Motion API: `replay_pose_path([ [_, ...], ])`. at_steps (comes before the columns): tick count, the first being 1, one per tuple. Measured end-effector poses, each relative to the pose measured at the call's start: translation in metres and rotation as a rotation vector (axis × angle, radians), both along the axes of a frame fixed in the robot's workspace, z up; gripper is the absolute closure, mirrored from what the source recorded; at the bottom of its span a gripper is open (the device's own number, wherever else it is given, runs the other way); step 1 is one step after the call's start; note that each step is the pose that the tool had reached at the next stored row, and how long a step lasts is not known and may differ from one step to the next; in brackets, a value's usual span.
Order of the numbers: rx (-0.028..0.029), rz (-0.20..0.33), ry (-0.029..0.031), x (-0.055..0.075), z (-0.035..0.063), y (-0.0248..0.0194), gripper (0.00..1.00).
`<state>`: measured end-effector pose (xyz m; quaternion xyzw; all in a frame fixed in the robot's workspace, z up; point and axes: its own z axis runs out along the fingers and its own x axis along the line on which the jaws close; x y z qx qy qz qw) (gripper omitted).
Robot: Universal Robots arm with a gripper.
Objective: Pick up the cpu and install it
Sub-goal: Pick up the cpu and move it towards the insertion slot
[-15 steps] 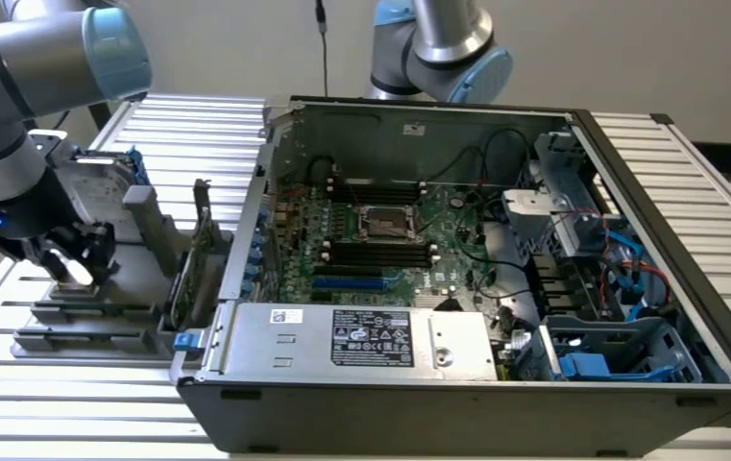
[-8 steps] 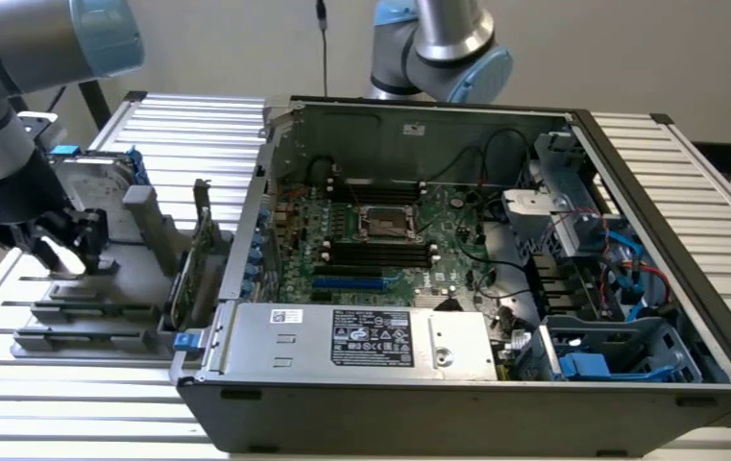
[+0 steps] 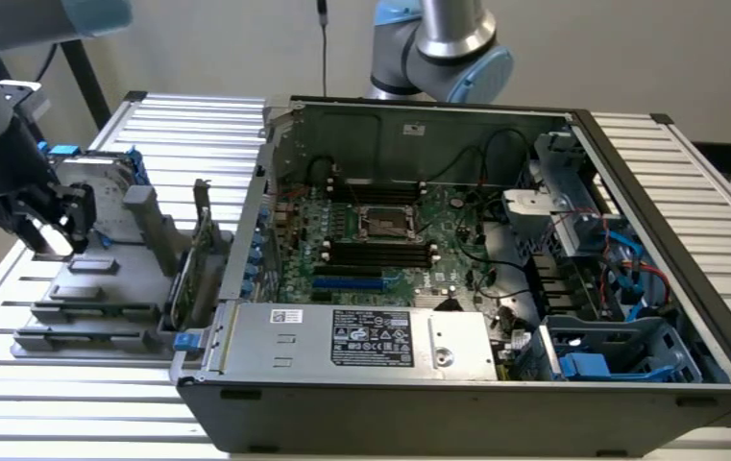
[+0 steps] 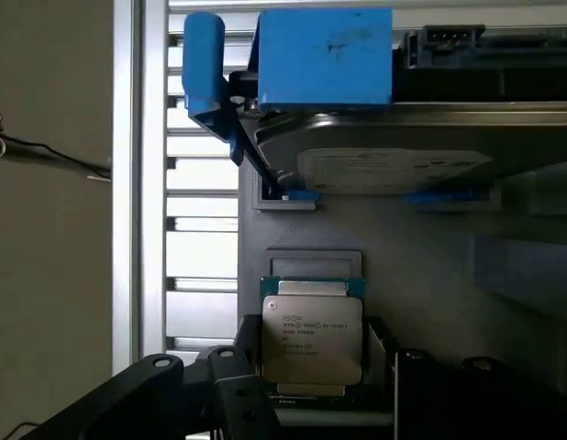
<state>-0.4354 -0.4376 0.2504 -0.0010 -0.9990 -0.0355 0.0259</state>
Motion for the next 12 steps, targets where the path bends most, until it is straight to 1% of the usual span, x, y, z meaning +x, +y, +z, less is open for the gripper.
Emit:
replay_pose_path([
  [5,0.0001,0.002,-0.0001,0.004,0.0225,0.0,0.45],
  [12,0.0006,0.008,0.0004,0.021,0.0543,0.0,0.45],
])
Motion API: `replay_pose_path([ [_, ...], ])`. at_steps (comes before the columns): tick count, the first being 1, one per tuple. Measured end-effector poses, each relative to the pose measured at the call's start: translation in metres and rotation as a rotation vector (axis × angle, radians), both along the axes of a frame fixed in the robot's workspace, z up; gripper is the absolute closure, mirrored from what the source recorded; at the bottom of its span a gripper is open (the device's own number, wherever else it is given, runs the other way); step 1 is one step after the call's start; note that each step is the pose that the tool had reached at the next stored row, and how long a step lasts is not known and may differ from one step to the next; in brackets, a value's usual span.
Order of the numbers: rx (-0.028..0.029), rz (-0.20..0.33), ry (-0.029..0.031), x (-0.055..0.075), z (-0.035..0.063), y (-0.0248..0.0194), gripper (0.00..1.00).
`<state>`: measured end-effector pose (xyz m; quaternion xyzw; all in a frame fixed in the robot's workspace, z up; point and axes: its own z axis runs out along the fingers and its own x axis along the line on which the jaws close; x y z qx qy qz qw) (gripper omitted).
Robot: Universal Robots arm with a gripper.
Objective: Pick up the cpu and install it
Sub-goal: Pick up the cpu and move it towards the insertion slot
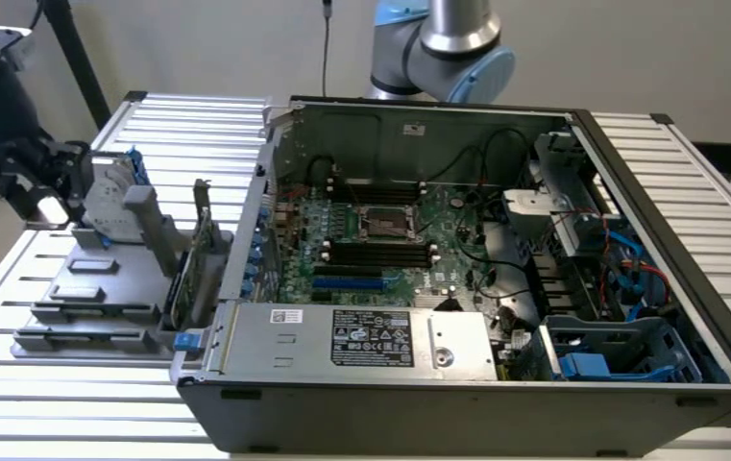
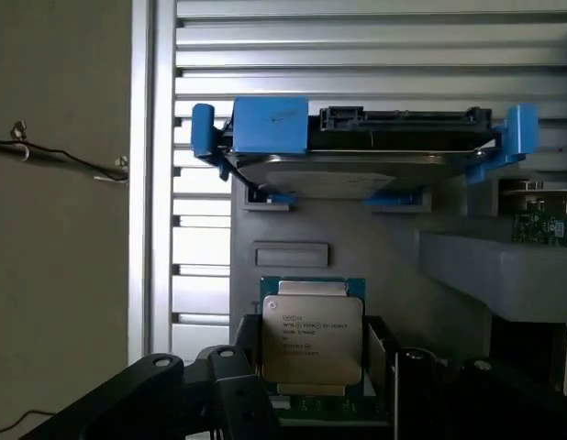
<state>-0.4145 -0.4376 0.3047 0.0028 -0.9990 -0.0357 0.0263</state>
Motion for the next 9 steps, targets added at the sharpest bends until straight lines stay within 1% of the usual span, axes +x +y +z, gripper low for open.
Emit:
replay_pose_path([
  [5,0.001,0.004,0.0008,0.015,0.0229,0.0,0.45],
  [9,0.0015,0.006,0.0026,0.029,0.0408,0.0,0.45],
])
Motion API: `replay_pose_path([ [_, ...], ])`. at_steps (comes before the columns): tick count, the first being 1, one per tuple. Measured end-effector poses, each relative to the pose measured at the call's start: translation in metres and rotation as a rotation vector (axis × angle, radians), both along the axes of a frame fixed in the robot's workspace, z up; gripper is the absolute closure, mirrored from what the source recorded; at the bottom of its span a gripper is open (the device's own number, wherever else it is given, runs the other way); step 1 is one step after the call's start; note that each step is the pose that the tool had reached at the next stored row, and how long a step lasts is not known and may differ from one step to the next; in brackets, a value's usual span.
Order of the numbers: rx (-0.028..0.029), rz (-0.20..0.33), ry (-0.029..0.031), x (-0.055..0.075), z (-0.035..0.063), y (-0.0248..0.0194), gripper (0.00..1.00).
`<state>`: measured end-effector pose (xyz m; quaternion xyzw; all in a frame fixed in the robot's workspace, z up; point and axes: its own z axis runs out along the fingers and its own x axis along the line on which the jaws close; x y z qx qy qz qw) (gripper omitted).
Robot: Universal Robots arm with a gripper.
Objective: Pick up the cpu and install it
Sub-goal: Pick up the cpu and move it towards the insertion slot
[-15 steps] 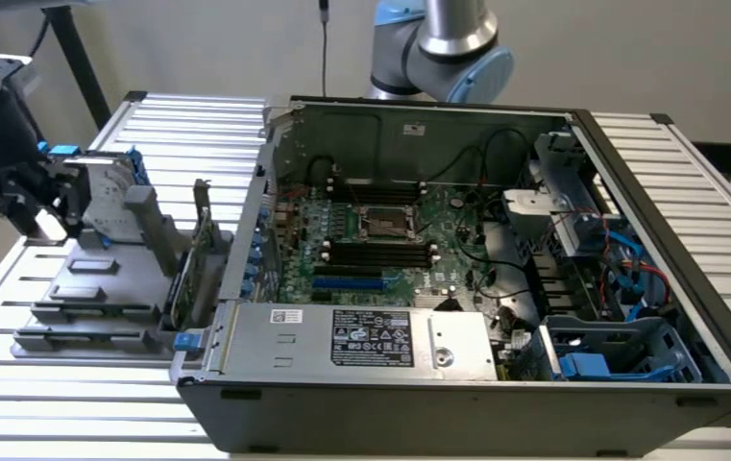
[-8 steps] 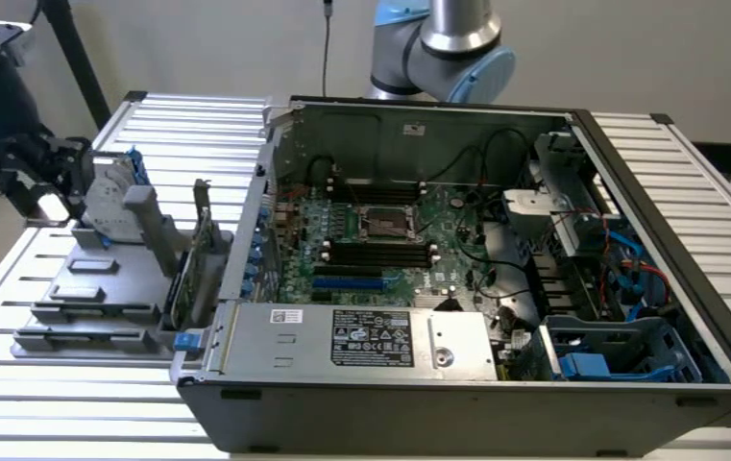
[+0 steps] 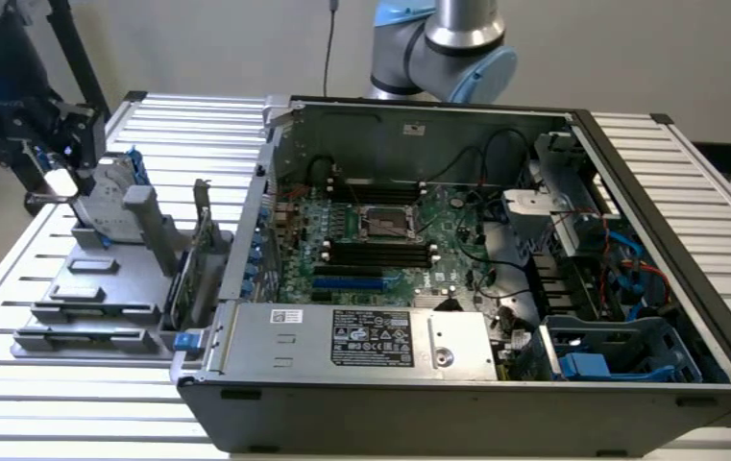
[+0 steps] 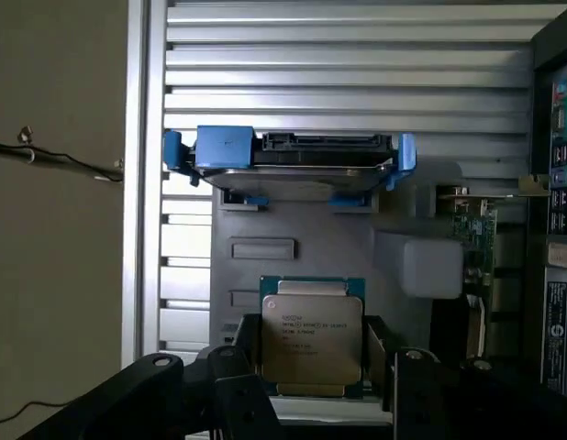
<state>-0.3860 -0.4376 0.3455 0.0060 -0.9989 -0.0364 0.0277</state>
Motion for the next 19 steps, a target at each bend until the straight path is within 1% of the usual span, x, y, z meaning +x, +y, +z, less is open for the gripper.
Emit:
replay_pose_path([
  [4,0.0003,0.001,0.0031,0.016,0.0183,0.0,0.45],
  [12,0.0018,0.004,0.013,0.053,0.0533,0.0,0.45],
  [15,0.0029,0.005,0.0155,0.066,0.0605,0.0,0.45],
  [19,0.0048,0.006,0.0168,0.084,0.0638,0.0,0.45],
])
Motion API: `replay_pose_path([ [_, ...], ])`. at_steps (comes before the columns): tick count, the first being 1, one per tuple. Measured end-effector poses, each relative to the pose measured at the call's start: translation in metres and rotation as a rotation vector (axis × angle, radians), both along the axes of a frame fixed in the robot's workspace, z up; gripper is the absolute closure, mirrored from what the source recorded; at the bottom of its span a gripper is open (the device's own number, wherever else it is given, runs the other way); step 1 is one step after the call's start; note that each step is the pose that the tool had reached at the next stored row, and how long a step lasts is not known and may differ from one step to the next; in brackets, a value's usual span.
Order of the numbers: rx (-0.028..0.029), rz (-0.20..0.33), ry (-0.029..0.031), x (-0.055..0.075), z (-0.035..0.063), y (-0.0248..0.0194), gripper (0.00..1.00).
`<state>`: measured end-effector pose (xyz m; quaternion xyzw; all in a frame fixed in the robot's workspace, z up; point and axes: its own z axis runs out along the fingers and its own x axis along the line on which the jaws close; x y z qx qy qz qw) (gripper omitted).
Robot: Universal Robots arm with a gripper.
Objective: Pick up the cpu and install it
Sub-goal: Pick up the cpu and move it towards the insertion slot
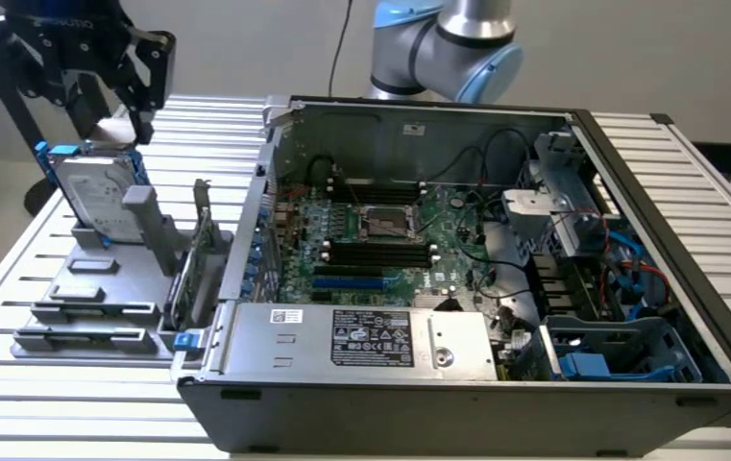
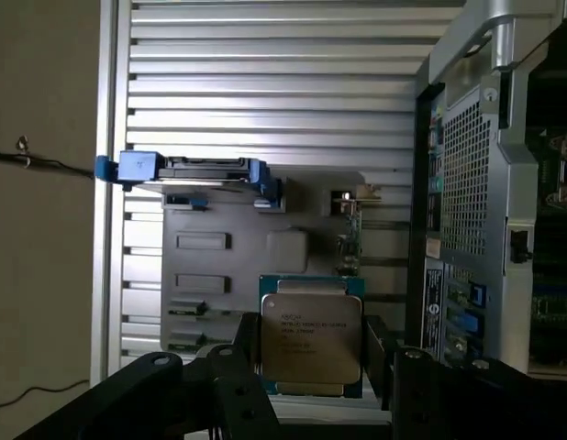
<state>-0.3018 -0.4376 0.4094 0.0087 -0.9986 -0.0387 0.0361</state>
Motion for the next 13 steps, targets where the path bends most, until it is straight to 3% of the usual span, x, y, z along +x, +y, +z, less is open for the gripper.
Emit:
replay_pose_path([
  [13,0.0011,0.0,0.0001,0.059,0.0001,0.0009,0.45],
])
